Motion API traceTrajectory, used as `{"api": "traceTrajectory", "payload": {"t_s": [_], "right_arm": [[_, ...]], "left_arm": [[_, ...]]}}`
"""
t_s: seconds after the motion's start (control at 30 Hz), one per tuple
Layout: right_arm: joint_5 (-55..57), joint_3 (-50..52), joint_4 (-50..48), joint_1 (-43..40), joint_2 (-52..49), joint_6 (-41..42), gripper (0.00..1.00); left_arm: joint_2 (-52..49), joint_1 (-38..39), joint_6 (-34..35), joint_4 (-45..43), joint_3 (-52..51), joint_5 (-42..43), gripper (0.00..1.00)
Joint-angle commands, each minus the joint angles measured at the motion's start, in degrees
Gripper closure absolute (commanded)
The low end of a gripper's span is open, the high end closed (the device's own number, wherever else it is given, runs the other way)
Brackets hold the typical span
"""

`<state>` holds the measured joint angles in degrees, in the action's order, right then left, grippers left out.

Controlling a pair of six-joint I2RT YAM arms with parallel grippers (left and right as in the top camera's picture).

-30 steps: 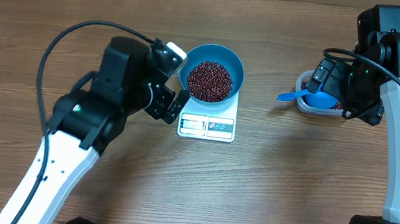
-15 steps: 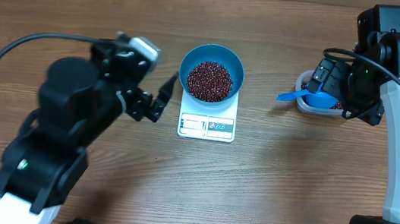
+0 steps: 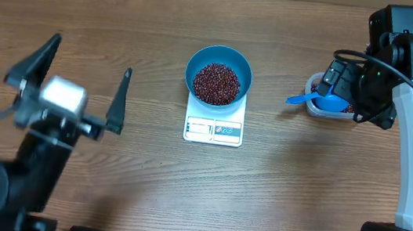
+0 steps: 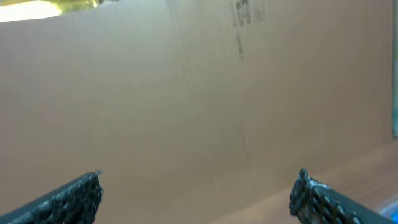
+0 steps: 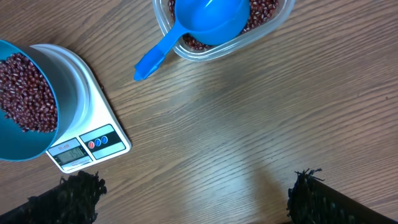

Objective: Scoop item into bowl and weigh 150g on scale

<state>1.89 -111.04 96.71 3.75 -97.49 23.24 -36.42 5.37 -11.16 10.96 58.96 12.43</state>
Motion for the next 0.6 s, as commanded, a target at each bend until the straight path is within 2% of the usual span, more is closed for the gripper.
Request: {"api": "traceTrajectory", "payload": {"t_s": [0.0, 0.17, 0.27, 0.37, 0.57], "right_arm": [[-0.1, -1.1, -0.2, -0.3, 1.1, -0.8, 0.00], [-0.1, -1.1, -0.2, -0.3, 1.1, -0.8, 0.00], [-0.1, -1.1, -0.2, -0.3, 1.1, -0.8, 0.00], [-0.1, -1.1, -0.2, -0.3, 1.1, -0.8, 0.00], [-0.1, -1.1, -0.2, -0.3, 1.1, -0.8, 0.00]], "left_arm": [[5.2, -0.9, -0.8, -8.4, -10.2, 3.0, 0.01], [11.4, -2.4, 0.4, -24.4, -24.2, 3.1, 0.01], [14.5, -3.9, 3.3, -31.0, -31.1, 2.9, 0.00], [17.6, -5.5, 6.0, -35.0, -36.9, 2.2, 0.00], [24.4, -8.4, 9.1, -36.9, -44.6, 0.1, 0.01]]}}
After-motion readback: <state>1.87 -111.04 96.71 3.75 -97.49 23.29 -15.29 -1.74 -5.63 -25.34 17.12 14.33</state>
